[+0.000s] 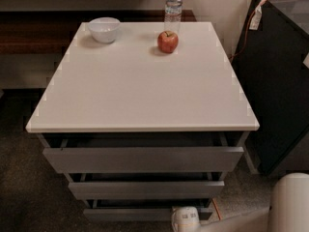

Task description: Pick coke can from bottom drawer and place on counter

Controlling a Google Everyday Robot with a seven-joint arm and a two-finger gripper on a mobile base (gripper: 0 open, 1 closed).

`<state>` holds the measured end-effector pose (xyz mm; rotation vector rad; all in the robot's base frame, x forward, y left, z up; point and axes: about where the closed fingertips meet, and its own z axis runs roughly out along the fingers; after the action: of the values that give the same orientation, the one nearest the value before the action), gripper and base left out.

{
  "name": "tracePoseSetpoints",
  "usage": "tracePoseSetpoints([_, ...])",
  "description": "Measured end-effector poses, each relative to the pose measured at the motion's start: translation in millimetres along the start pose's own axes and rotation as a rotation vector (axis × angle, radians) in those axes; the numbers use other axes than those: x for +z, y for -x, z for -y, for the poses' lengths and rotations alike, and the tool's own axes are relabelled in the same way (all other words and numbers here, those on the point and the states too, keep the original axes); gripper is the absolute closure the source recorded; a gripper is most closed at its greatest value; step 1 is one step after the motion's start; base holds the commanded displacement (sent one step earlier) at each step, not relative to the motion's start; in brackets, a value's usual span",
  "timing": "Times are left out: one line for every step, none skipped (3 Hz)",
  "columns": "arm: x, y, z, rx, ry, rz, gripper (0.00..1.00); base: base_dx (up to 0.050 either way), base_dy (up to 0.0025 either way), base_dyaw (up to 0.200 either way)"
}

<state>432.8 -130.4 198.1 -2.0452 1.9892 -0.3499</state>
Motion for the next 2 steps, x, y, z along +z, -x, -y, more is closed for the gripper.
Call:
tracePoseSetpoints([-0.6, 0.9, -2.2, -0.001, -0.001, -0.001, 0.02, 0.0, 0.0, 0.0])
tracePoseSetpoints([-9.2, 13.9, -35.1, -0.018, -0.021, -0.016, 0.0, 0.0, 0.0, 0.0])
